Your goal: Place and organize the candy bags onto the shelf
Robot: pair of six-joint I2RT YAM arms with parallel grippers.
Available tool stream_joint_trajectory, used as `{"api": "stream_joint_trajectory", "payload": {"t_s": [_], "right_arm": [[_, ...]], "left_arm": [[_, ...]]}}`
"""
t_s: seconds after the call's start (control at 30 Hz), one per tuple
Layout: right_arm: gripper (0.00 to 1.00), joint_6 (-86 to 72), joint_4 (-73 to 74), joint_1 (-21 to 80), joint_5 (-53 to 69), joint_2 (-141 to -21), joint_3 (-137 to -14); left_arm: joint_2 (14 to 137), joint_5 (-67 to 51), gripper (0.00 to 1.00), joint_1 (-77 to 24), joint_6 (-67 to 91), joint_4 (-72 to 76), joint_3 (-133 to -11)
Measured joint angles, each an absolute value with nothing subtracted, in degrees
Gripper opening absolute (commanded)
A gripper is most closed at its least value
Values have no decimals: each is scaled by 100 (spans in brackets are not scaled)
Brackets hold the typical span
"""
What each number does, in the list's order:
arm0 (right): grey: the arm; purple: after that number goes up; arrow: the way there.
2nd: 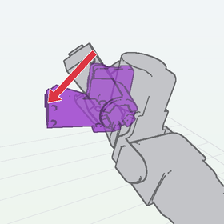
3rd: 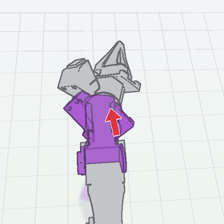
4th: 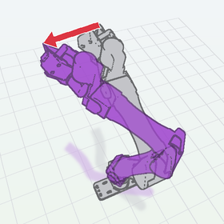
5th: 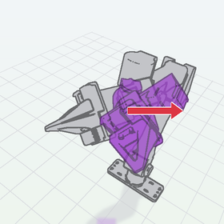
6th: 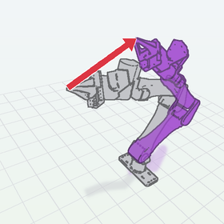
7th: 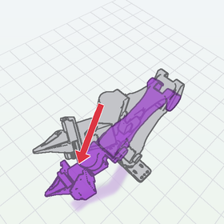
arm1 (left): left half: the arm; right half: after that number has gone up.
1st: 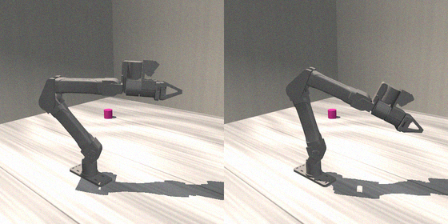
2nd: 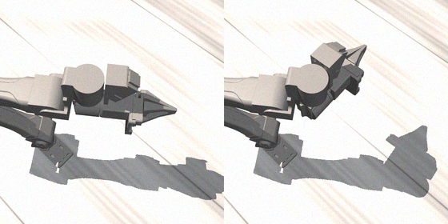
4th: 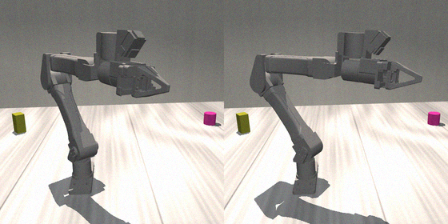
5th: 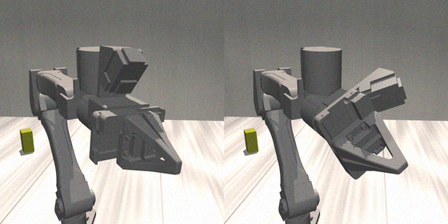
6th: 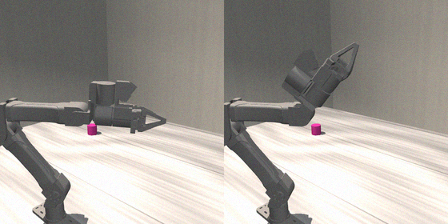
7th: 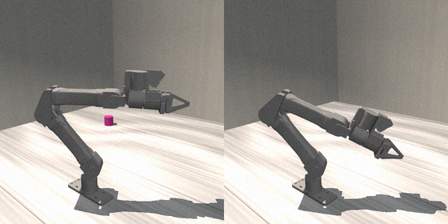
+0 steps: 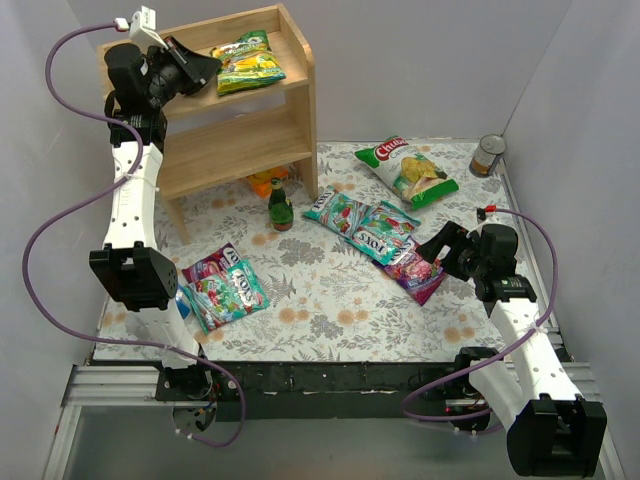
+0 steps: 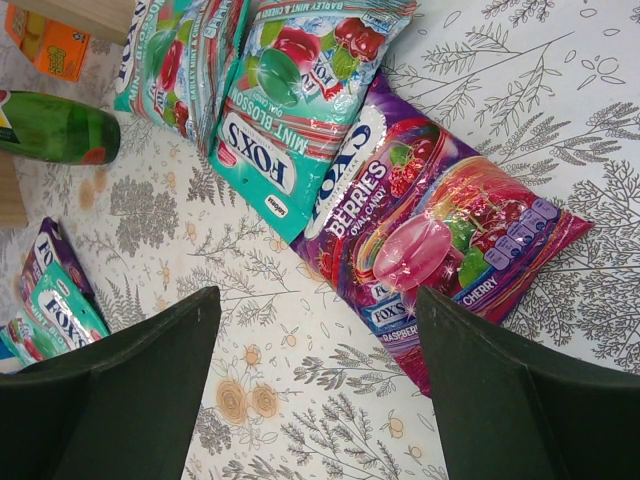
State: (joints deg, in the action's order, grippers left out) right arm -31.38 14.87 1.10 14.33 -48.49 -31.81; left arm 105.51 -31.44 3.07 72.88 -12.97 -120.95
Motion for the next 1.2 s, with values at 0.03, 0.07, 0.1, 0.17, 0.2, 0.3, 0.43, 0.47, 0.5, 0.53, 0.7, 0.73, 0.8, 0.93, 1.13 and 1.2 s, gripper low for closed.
{"api": "stream_joint_trajectory", "payload": {"t_s": [0.03, 0.07, 0.1, 0.17, 0.2, 0.3, 0.43, 0.47, 0.5, 0.53, 0.7, 0.73, 0.8, 0.93, 1.13, 1.2], "right_arm": [[86, -3138, 1485, 108, 1431, -4849, -3179], [86, -3138, 1485, 110, 1433, -4849, -3179], [86, -3138, 1483, 108, 1433, -4849, -3175], [86, -3138, 1474, 110, 1433, -4871, -3157], [86, -3138, 1466, 108, 1433, -4888, -3146], [86, -3138, 1457, 108, 1431, -4917, -3096], [86, -3138, 1441, 110, 1431, -4919, -3089], [86, -3138, 1441, 108, 1431, -4921, -3087], [86, -3138, 1439, 108, 1431, -4921, -3085], [86, -3138, 1439, 108, 1431, -4921, -3081], [86, -3135, 1396, 108, 1431, -4923, -3006], [86, -3135, 1387, 108, 1428, -4923, -3006], [86, -3135, 1372, 110, 1428, -4921, -3006], [86, -3133, 1354, 110, 1431, -4921, -3006], [87, -3133, 1356, 110, 1426, -4923, -3006], [87, -3135, 1363, 108, 1402, -4923, -3006]], "left_arm": [[10560, -3148, 0, 305, 7308, -1282, -12103], [10560, -3148, 0, 305, 7338, -1282, -12103], [10560, -3146, 0, 305, 7371, -1278, -12103], [10575, -3153, 0, 305, 7454, -1221, -12103], [10593, -3157, 0, 305, 7496, -1194, -12103], [10696, -3203, 0, 305, 7634, -1118, -12202], [10766, -3212, 0, 285, 7813, -998, -12243], [10772, -3210, 0, 274, 7850, -976, -12243], [10785, -3194, 0, 257, 7876, -943, -12243], [10805, -3170, 0, 235, 7907, -893, -12243], [10895, -3006, 0, 21, 7955, -740, -12280], [10936, -3002, 0, -38, 7966, -725, -12326], [11028, -2963, 0, -132, 7977, -679, -12418], [11118, -2965, 22, -161, 8009, -628, -12505], [11098, -2882, 64, -222, 7996, -613, -12597], [11030, -2764, 96, -266, 7885, -663, -12604]]}}
